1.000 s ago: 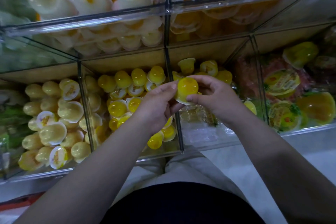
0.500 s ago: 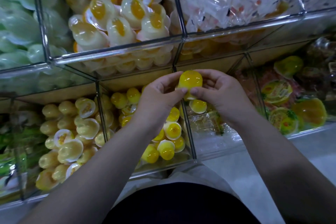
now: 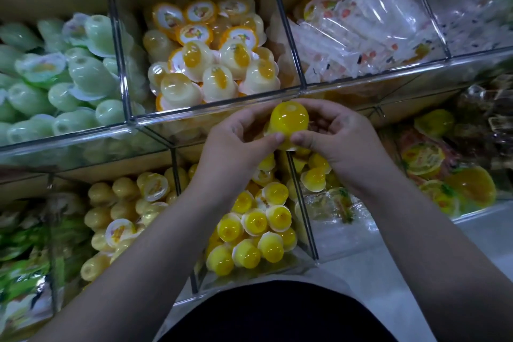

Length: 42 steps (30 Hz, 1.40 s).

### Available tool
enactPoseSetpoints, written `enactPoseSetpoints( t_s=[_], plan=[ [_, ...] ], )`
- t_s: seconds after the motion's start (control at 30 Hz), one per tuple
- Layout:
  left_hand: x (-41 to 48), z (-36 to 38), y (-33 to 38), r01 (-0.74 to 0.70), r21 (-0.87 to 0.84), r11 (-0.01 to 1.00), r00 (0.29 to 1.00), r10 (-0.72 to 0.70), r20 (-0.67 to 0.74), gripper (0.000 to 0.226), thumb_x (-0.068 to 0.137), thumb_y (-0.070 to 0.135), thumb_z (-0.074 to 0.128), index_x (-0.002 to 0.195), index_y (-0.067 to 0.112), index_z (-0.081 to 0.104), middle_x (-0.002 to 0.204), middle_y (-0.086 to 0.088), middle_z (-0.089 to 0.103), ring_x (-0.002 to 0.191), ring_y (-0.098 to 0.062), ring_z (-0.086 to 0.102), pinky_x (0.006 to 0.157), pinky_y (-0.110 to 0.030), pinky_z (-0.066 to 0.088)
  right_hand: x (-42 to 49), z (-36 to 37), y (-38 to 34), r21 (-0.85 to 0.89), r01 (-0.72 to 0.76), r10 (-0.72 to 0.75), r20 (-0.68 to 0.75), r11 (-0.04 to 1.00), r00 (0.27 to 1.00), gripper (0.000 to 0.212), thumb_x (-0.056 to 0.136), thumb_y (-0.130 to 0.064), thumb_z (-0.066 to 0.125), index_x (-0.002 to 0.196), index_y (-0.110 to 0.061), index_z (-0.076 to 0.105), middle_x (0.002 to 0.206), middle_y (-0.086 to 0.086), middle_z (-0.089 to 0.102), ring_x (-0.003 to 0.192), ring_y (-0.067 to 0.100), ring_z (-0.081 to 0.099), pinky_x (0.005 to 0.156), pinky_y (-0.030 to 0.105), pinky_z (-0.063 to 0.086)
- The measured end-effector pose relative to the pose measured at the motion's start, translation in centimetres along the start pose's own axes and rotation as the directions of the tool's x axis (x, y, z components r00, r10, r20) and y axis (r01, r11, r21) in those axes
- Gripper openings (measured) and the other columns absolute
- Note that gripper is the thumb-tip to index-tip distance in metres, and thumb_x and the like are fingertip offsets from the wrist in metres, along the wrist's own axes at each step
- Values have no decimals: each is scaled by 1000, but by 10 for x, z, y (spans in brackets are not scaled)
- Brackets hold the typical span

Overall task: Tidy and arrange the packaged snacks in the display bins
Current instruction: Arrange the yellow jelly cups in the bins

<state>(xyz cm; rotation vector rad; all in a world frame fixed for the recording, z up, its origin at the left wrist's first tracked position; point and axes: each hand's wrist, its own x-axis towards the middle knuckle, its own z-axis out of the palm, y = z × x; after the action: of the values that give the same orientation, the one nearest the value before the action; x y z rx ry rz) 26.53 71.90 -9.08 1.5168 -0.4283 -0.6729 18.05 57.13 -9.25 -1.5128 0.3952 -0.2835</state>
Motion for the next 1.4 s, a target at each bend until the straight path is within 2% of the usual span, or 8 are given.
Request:
enactPoseSetpoints(
  t_s=[0.23,0.6,0.8,1.0,1.1,1.17,1.3,1.4],
  plan=[
    [-9,-20,9,-58,13,998,998,57,23,39,84,4,70,112,30,67,112,5,72,107,-11,67,96,-38,53,0,18,-10,-16,36,-35,29,999,999,47,60,-17,77,106,-22,67,98,-4,74,93,11,69,78,21,54],
    [-23,-55,-2,-115,107,988,993,111,46,50,76,19,74,126,17,64,118,3,70,112,-13,64,98,-42,51,-5,48,-5,-97,45,-43,20,994,999,48,53,-21,81,99,-23,68,93,-4,75,92,13,70,79,29,57],
    [-22,-72,-15,-111,185,976,994,106,34,44,76,16,78,117,26,67,112,5,72,107,-11,66,96,-42,53,-7,62,1,-284,56,-53,19,957,998,43,65,-16,84,102,-31,68,100,-12,72,96,3,67,84,23,54],
    [-17,-77,-29,-81,350,933,997,82,10,43,78,19,79,115,38,64,110,16,68,102,4,62,86,-15,51,-9,68,19,-492,12,-32,-32,871,999,50,70,-26,85,114,-38,65,109,-17,66,104,2,60,88,21,49],
    [-11,-74,-40,-58,414,908,998,66,-6,42,78,21,79,115,38,65,106,20,67,99,5,62,83,-12,50,-2,65,33,-560,-30,-5,-61,828,998,55,68,-26,86,118,-33,65,80,-20,56,73,0,51,65,11,41],
    [-6,-68,-49,-26,426,905,999,40,-24,41,79,19,78,116,34,67,102,22,67,96,5,62,83,-13,51,4,63,47,-586,-54,22,-61,809,998,57,70,-23,86,122,-29,63,74,-18,49,62,2,48,57,10,39],
    [8,-54,-71,87,453,887,996,-62,-69,38,84,17,74,121,23,66,101,16,64,91,3,60,74,-4,47,17,57,79,-640,-124,107,-65,758,992,55,76,-24,82,124,-25,56,86,-11,48,63,3,50,55,11,40],
    [18,-45,-88,165,451,877,986,-148,-73,34,88,17,70,122,18,65,108,11,63,104,-4,58,75,-1,42,23,51,103,-709,-142,152,-49,691,987,54,76,-29,81,124,-25,56,95,-4,49,66,8,54,60,22,45]
  ],
)
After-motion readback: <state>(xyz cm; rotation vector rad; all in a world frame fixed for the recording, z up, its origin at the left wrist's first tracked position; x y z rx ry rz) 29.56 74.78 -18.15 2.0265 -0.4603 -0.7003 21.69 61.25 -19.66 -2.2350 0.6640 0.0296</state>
